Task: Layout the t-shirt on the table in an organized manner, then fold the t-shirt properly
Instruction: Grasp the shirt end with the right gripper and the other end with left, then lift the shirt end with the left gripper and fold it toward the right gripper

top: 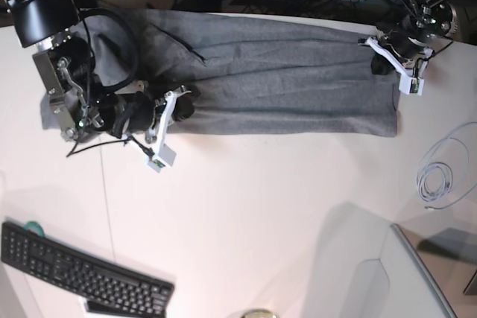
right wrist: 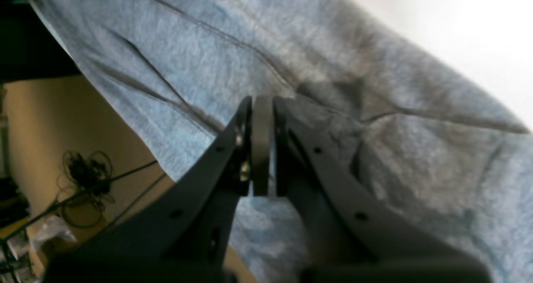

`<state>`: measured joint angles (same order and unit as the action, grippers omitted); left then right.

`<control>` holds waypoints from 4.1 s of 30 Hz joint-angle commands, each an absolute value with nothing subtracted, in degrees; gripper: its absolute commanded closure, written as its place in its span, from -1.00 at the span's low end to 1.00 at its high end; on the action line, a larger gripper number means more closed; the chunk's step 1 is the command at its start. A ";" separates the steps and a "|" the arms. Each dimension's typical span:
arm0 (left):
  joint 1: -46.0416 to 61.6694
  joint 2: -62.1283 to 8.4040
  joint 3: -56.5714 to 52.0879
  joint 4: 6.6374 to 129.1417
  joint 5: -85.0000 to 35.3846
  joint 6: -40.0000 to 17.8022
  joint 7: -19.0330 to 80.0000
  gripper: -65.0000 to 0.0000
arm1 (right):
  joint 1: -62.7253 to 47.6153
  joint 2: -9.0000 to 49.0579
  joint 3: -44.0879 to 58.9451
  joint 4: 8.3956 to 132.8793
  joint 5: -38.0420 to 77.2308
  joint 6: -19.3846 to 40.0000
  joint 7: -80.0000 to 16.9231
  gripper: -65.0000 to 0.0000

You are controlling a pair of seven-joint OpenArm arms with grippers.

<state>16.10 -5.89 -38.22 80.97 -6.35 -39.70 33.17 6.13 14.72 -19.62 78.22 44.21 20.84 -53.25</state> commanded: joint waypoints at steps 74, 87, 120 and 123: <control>20.00 -13.67 -19.47 99.03 -25.01 -34.59 26.33 1.00 | 3.30 15.69 -18.86 81.27 45.23 20.97 -52.09 0.94; 20.35 -13.05 -1.45 98.59 -10.95 -30.90 26.33 1.00 | 0.84 15.78 -5.49 81.19 45.23 21.41 -52.53 0.93; 18.59 -11.38 0.92 96.13 -10.42 -30.90 26.33 1.00 | 0.92 15.69 -4.79 81.10 45.23 21.41 -52.53 0.93; 18.15 -11.38 2.95 96.40 -10.42 -29.93 26.33 1.00 | 1.01 15.69 -4.79 81.10 45.23 21.41 -52.53 0.93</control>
